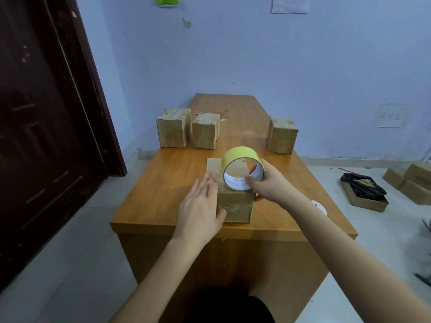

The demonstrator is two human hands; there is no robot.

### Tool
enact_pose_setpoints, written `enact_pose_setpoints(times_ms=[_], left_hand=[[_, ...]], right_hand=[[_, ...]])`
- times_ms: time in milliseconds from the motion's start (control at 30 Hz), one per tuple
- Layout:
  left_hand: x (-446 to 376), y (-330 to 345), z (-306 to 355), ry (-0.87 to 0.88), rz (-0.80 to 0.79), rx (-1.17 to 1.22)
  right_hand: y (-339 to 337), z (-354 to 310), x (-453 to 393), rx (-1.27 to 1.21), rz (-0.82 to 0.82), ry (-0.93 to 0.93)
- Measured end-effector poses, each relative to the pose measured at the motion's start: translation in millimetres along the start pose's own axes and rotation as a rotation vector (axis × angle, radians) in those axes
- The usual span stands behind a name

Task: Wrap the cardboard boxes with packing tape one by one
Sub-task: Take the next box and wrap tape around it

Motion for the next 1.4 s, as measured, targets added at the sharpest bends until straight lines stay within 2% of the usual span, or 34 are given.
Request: enact_pose_setpoints(times_ms=[133, 267, 500, 600, 767, 1000, 1200, 1400], left_hand=[[-4, 0, -12, -0.086, -0.104, 0.137], [-5, -10, 10, 0.027, 0.021, 0.03], [-7, 2, 16, 0.033, 0.032, -0.088], [-4, -1, 12, 0.037, 0.05, -0.086], [-1, 1, 11, 0.041, 0.039, -0.086], [-11, 3, 13, 0.06, 0.041, -0.091], [-12, 4, 9, 0.057, 0.026, -0.115], [-14, 6, 12, 0.063, 0.025, -0.115]], right_hand=[[-2, -2, -1, 0.035, -0.004, -0.009], [-1, 0, -3, 0.016, -0.005, 0.006], [2, -2, -3, -0.038, -0.045, 0.025], [1, -2, -5, -0.116, -0.146, 0.072], [-20, 12, -4, -0.425, -0.167, 0.2], [-10, 22, -6, -0.219, -0.094, 0.143], [-21, 23, -3, -0.449, -0.169, 0.181], [-25, 44, 5, -0.605, -0.064, 0.296]])
Point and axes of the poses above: each hand's wrist, its own x-axis away from the middle knuckle, its own y-axis out of the palm, z = x × y, the point moved 8 cm from there along -x, towards the middle knuckle, and after that the axes turned 1 degree about -y, right-handed, at the moved point
